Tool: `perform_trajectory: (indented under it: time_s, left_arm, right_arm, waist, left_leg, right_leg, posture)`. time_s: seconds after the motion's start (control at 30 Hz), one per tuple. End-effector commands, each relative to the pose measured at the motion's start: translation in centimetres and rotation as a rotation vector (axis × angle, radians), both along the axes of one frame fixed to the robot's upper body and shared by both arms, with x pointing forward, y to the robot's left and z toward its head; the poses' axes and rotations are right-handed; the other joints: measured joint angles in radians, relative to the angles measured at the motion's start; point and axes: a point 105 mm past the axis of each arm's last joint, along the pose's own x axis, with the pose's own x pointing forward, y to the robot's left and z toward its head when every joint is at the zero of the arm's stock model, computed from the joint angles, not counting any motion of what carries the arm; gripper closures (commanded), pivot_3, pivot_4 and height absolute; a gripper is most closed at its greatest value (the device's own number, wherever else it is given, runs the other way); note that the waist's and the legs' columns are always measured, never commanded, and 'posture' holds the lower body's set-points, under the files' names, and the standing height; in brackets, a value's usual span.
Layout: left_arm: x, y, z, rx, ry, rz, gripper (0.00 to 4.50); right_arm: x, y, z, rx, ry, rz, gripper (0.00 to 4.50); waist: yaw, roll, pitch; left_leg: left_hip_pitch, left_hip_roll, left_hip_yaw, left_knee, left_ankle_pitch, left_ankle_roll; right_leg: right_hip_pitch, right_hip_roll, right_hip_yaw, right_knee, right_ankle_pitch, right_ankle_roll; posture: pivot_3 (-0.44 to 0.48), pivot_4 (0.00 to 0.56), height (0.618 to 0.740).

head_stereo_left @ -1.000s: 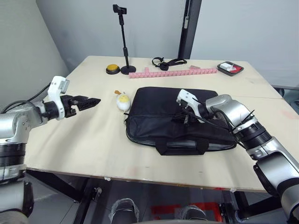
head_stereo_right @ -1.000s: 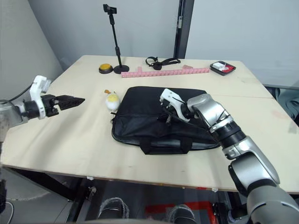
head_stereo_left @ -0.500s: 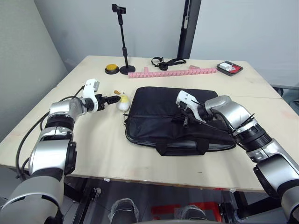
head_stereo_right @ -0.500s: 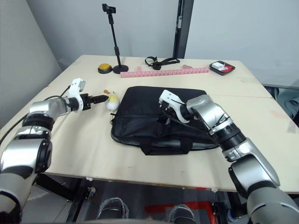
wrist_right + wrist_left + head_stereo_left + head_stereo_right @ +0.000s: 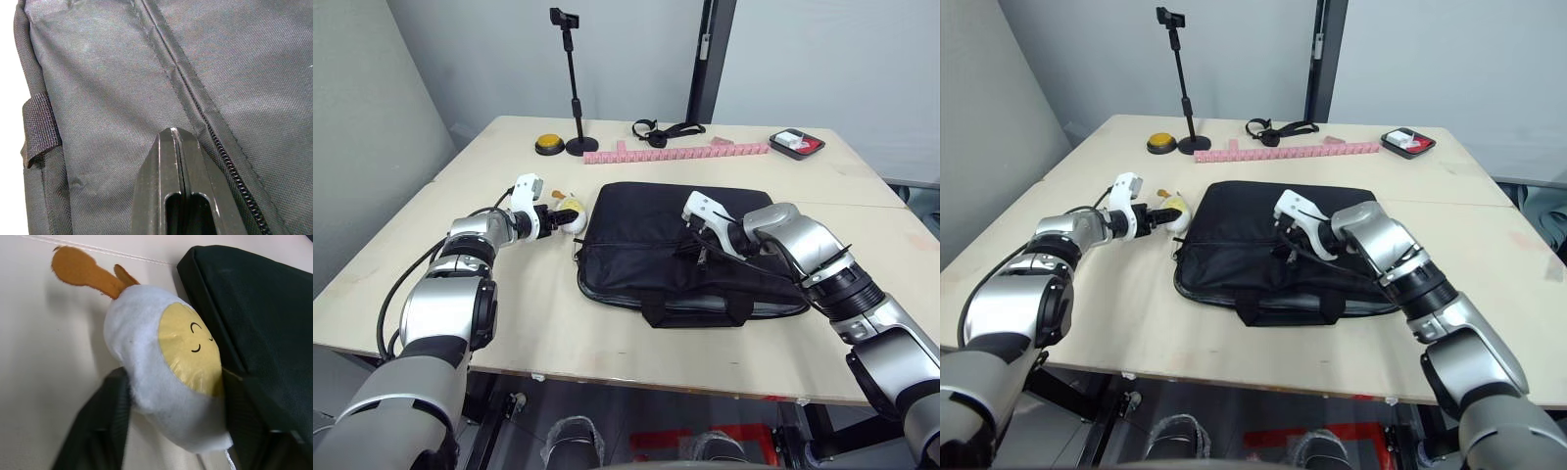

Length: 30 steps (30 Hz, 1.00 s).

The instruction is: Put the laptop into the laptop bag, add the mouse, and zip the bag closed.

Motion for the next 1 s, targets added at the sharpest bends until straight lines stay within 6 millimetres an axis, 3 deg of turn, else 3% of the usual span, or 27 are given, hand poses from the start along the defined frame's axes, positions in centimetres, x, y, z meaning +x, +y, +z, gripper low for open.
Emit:
perform_trajectory:
  time_s: [0.03, 0.1, 0.13, 0.27, 0.37, 0.53, 0.67, 0.83, 1.0]
  left_arm:
    - [0.6, 0.0, 2.7, 0.004, -0.077, -0.024, 3.64]
    - [0.5, 0.1, 3.2, 0.008, -0.088, -0.036, 4.35]
    - [0.5, 0.1, 3.3, 0.007, -0.092, -0.038, 4.45]
    - [0.2, 0.3, 4.7, -0.026, -0.123, -0.065, 4.45]
    - [-1.2, 0.6, 7.4, -0.068, -0.196, -0.133, 4.45]
    - [-4.0, 2.1, 9.8, -0.083, -0.268, -0.126, 4.45]
    - [-6.3, 2.8, 9.9, -0.081, -0.276, -0.100, 4.45]
    - [-10.2, 0.9, 9.6, -0.036, -0.283, -0.224, 4.45]
    - [-14.3, -0.9, 6.3, 0.190, -0.218, -0.431, 4.45]
  right_arm:
    - [0.2, -1.6, -1.6, -0.056, 0.029, -0.074, 4.50]
    - [0.1, -1.6, -1.8, -0.061, 0.032, -0.074, 4.50]
    - [0.1, -1.6, -1.9, -0.062, 0.032, -0.074, 4.50]
    - [0.1, -1.8, -1.9, -0.065, 0.037, -0.076, 4.50]
    - [0.0, -2.0, -2.1, -0.087, 0.042, -0.073, 4.50]
    - [0.2, -2.1, -2.2, -0.096, 0.045, -0.073, 4.50]
    - [0.5, -2.5, -2.7, -0.118, 0.048, -0.084, 4.50]
    - [0.4, -1.9, -2.9, -0.121, 0.058, -0.057, 4.50]
    - [0.8, -1.1, -3.0, -0.128, 0.060, -0.054, 4.50]
  waist:
    - [0.000, 0.000, 0.000]
    - [0.000, 0.000, 0.000]
    - [0.000, 0.000, 0.000]
    - [-0.001, 0.000, 0.000]
    - [-0.003, 0.000, 0.000]
    - [-0.006, 0.001, 0.001]
    - [-0.008, 0.001, 0.001]
    - [-0.009, 0.001, 0.001]
    - [-0.020, 0.001, 0.000]
  left_leg:
    - [0.000, 0.000, 0.000, 0.000, 0.000, 0.000]
    - [0.000, 0.000, 0.000, -0.001, 0.000, 0.000]
    - [0.000, 0.000, 0.000, -0.001, 0.000, 0.000]
    - [0.000, 0.000, 0.000, -0.002, 0.000, 0.000]
    - [0.000, 0.000, 0.000, -0.004, 0.000, 0.000]
    - [0.000, 0.000, 0.001, -0.007, 0.000, 0.000]
    - [0.000, 0.000, 0.001, -0.008, 0.000, 0.000]
    - [0.000, 0.000, 0.001, -0.008, 0.000, 0.000]
    - [0.002, 0.000, 0.003, -0.011, 0.000, 0.000]
  right_leg:
    - [0.000, 0.000, 0.000, 0.000, 0.000, 0.000]
    - [0.000, 0.000, 0.000, -0.001, 0.000, 0.000]
    - [0.000, 0.000, 0.000, -0.001, 0.000, 0.000]
    - [0.000, 0.000, 0.000, -0.002, 0.000, 0.000]
    - [0.000, 0.000, 0.000, -0.003, 0.000, 0.000]
    - [0.000, 0.000, -0.001, -0.006, 0.000, 0.000]
    - [0.000, 0.000, -0.001, -0.007, 0.000, 0.000]
    - [0.000, 0.000, -0.002, -0.008, 0.000, 0.000]
    - [-0.001, 0.000, 0.000, -0.009, -0.001, 0.001]
  posture:
    - [0.000, 0.150, 0.739]
    - [0.000, 0.150, 0.739]
    - [0.000, 0.150, 0.739]
    - [0.000, 0.150, 0.739]
    - [0.000, 0.150, 0.739]
    - [0.000, 0.150, 0.739]
    - [0.000, 0.150, 0.739]
    - [0.000, 0.150, 0.739]
    - [0.000, 0.150, 0.739]
